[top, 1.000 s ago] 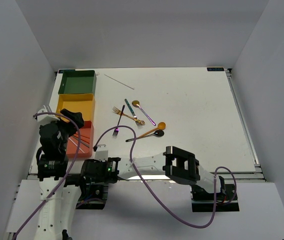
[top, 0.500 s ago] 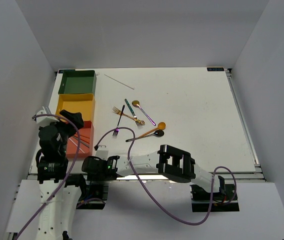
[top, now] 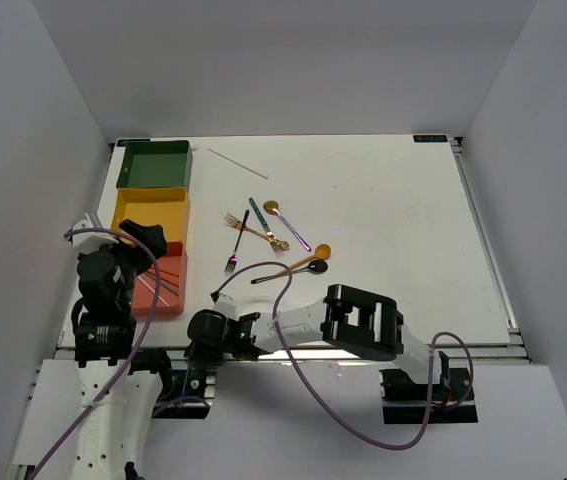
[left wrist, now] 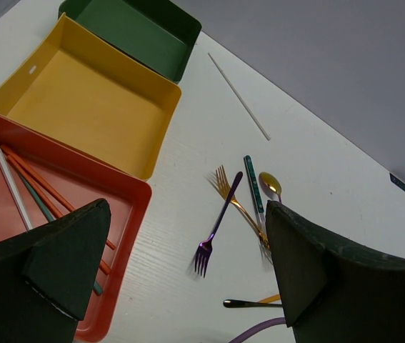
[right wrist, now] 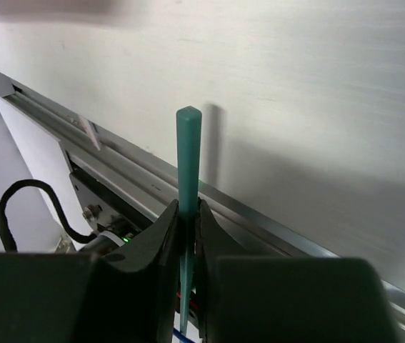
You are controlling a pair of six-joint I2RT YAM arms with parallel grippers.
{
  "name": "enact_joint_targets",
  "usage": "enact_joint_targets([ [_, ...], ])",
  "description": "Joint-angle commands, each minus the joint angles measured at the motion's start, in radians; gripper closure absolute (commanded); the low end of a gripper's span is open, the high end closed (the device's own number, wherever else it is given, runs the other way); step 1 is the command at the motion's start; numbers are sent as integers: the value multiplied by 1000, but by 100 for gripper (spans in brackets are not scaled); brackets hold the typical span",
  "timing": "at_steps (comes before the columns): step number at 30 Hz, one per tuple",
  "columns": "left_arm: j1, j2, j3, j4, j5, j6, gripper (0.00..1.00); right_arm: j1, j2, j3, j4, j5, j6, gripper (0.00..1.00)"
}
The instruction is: Sort the eating utensils into containers
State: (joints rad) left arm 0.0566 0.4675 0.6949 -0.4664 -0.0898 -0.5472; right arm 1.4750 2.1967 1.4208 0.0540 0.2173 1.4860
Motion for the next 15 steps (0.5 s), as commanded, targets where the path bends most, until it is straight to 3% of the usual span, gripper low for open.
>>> enact_joint_targets([
  [1, 3, 0, -6, 6, 7, -2, 2, -1, -57, -49, 4, 22, -3, 100],
  [15, 2, -9, -6, 6, 4, -5, 2, -25, -382, -250, -5, 263, -118, 100],
])
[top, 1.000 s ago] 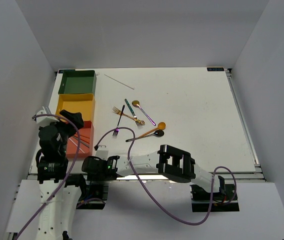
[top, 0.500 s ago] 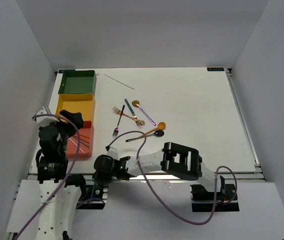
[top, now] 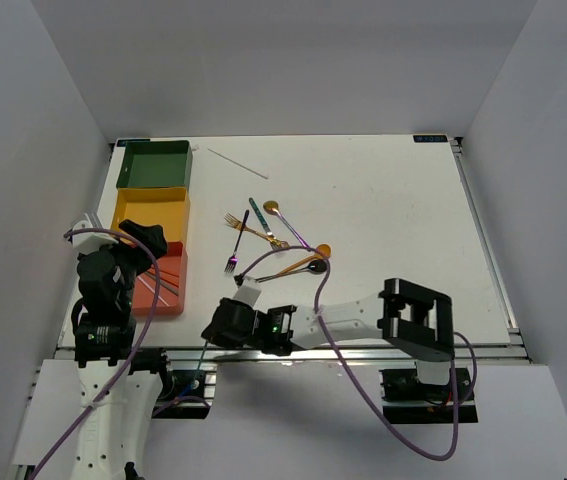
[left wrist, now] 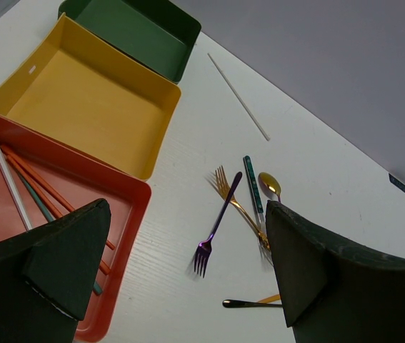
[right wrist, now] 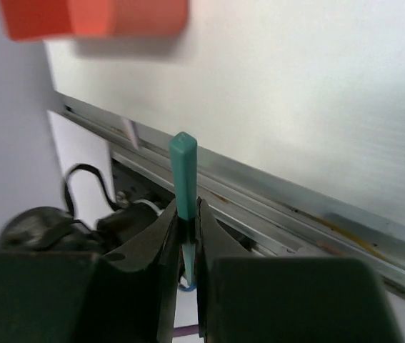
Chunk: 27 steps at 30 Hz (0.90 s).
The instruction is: Sort the eating utensils into containers
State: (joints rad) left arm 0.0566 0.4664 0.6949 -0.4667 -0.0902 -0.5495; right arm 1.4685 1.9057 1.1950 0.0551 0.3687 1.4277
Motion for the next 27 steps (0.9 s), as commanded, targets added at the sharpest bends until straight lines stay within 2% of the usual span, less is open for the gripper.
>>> enact_joint_targets([
  [1, 2, -8, -8, 8, 6, -3, 2, -26, -103, -38, -5, 116, -76, 100],
  [6, 3, 3, -6, 5, -2, -3, 2, -76, -140, -43, -11, 145, -166, 100],
  [10, 3, -11, -6, 0, -14, -4, 2, -106, -114, -6, 84, 127, -312, 100],
  [15, 3, -47, -5, -9, -57, -10, 2, -164, -8, 184, 173, 30, -535, 100],
  [18, 3, -69, 5, -36, -138, -32, 2, -204, 29, 284, 189, -40, -614, 100],
  [20, 3, -83, 17, -72, -242, -50, 2, -232, 67, 340, 192, -121, -706, 100],
  [23, 3, -126, 29, -116, -359, -87, 2, -258, 154, 498, 132, -207, -831, 100],
  [27, 5, -169, 45, -158, -427, -122, 2, -277, 245, 661, 138, -309, -966, 100],
])
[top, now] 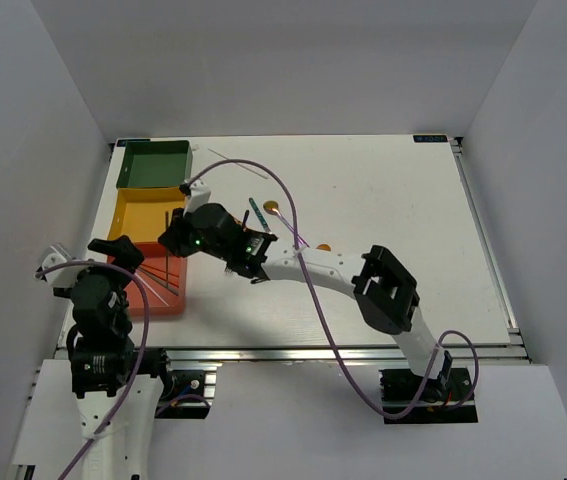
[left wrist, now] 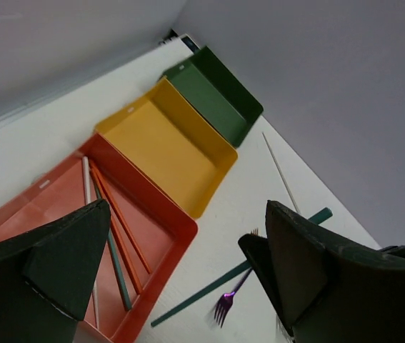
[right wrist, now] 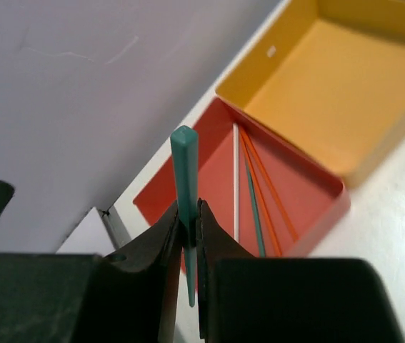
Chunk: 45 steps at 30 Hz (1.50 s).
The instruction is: Sort the eating utensils into containers
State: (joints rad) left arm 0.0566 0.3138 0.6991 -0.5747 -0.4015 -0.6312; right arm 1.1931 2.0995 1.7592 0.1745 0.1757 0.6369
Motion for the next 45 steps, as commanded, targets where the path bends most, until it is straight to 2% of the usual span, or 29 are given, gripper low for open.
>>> enact_joint_targets([
  [1, 8, -12, 39, -48, -117, -41, 2, -4, 68, 124, 22, -139, -209, 100],
  [5, 25, -5, 40, -48, -109, -39, 2, -4, 181, 270, -38, -166, -368, 100],
  [10, 28, -15, 53, -82, -171, -62, 2, -15, 272, 344, -82, -235, -391, 100],
  [16, 28, -18, 43, -63, -145, -51, 2, -16, 342, 388, -110, -303, -410, 99],
  [18, 28, -22, 42, -57, -138, -47, 2, -15, 367, 450, -127, -308, -411, 90],
  [19, 28, -24, 42, -57, -135, -45, 2, -15, 387, 469, -144, -308, -411, 70],
  [20, 28, -25, 40, -57, -132, -44, 2, -15, 392, 497, -144, -308, -411, 58],
  [21, 28, -25, 40, -56, -129, -42, 2, -15, 390, 502, -142, -303, -407, 41],
  [22, 28, -28, 40, -56, -128, -42, 2, -16, 384, 505, -138, -303, -408, 17],
  [23, 28, -27, 40, -56, -128, -41, 2, -18, 375, 505, -135, -298, -407, 11],
  [26, 28, -25, 39, -50, -119, -36, 2, -29, 308, 476, -125, -260, -410, 11],
  [29, 28, -15, 36, -42, -94, -25, 2, -52, 187, 364, -101, -210, -407, 11],
  [32, 28, 14, 25, 10, -47, 7, 2, -111, 15, 168, -70, -93, -398, 11],
  [33, 28, 28, 17, 25, 14, 16, 2, -127, -93, 23, -58, -59, -391, 11],
  [35, 28, 65, 19, 59, 67, 30, 2, -180, -211, -132, -40, 48, -375, 11],
  [36, 28, 123, 39, 61, 105, 22, 2, -200, -325, -208, -38, 77, -355, 11],
  [37, 28, 166, 59, 62, 130, 15, 2, -222, -382, -340, -52, 129, -338, 11],
  [38, 28, 220, 86, 59, 154, 2, 2, -268, -433, -399, -75, 149, -320, 11],
  [39, 28, 346, 117, 58, 212, -7, 2, -294, -531, -452, -143, 169, -274, 11],
  [41, 12, 491, 238, 49, 240, -39, 2, -372, -620, -586, -226, 186, -232, 11],
  [42, -39, 633, 282, 42, 181, -51, 2, -401, -701, -630, -290, 180, -197, 11],
  [43, -99, 706, 391, 26, 112, -65, 2, -429, -735, -665, -325, 171, -186, 11],
  [45, -238, 851, 508, -5, -20, -84, 2, -496, -813, -742, -389, 153, -180, 11],
])
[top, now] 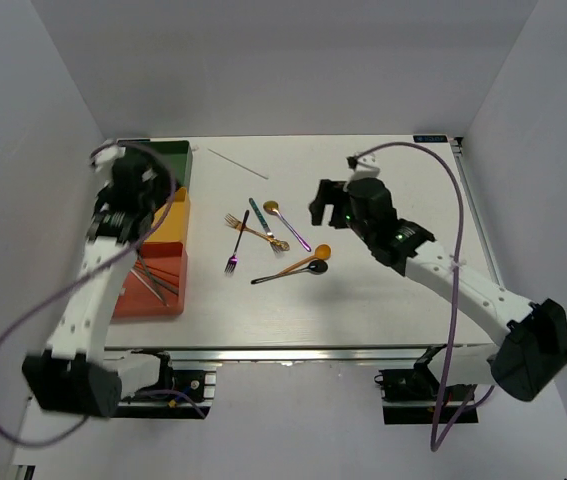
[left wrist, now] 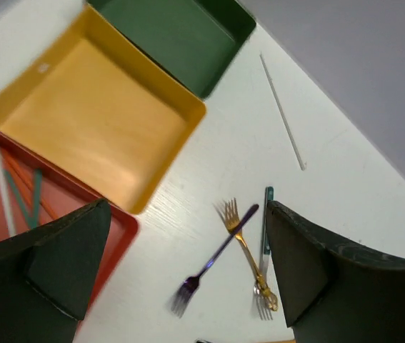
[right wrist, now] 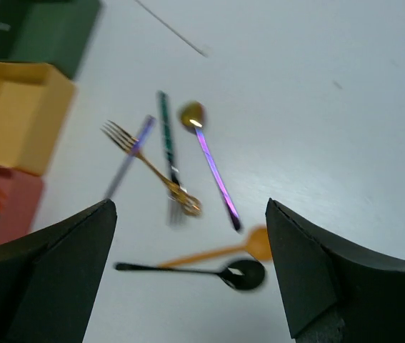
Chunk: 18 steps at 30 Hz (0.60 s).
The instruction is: Sort the eating utensils into containers
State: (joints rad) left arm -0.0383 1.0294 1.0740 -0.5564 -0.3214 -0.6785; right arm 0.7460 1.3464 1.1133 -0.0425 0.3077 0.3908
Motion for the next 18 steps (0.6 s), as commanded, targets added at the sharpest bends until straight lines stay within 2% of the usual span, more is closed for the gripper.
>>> enact_joint_targets([
  [1, -181, 294, 273, -46, -201, -49, 2, -69, -81, -113, -225, 24, 63, 11],
  [3, -265, 459, 425, -124, -273, -91, 2, -114, -131, -150, -270, 36, 60, 11],
  [4, -290, 624, 593, -155, -348, -123, 2, -129, -148, -162, -299, 37, 63, 11],
  [6, -348, 791, 770, -250, -405, -139, 2, -135, -206, -208, -304, 28, 68, 11],
  [7, -360, 963, 869, -290, -424, -145, 2, -135, -226, -223, -298, 21, 71, 11],
  [8, -371, 1053, 1091, -377, -432, -147, 2, -142, -260, -242, -293, 8, 74, 11],
  [11, -408, 1341, 1482, -485, -439, -155, 2, -148, -303, -299, -287, -42, 82, 11],
  [12, -414, 1360, 1477, -450, -438, -153, 2, -151, -312, -322, -286, -71, 85, 11],
  [13, -422, 1338, 1427, -312, -441, -147, 2, -151, -322, -337, -281, -87, 86, 11],
  [14, -431, 1316, 1284, -224, -452, -145, 2, -152, -340, -354, -264, -105, 92, 11],
  [15, -446, 1296, 1215, -139, -452, -135, 2, -152, -348, -387, -252, -139, 95, 11],
  [16, -457, 1281, 1163, 24, -458, -94, 2, -152, -358, -406, -244, -150, 105, 11],
  [18, -501, 1305, 1139, 145, -516, -23, 2, -152, -392, -444, -211, -186, 123, 11],
])
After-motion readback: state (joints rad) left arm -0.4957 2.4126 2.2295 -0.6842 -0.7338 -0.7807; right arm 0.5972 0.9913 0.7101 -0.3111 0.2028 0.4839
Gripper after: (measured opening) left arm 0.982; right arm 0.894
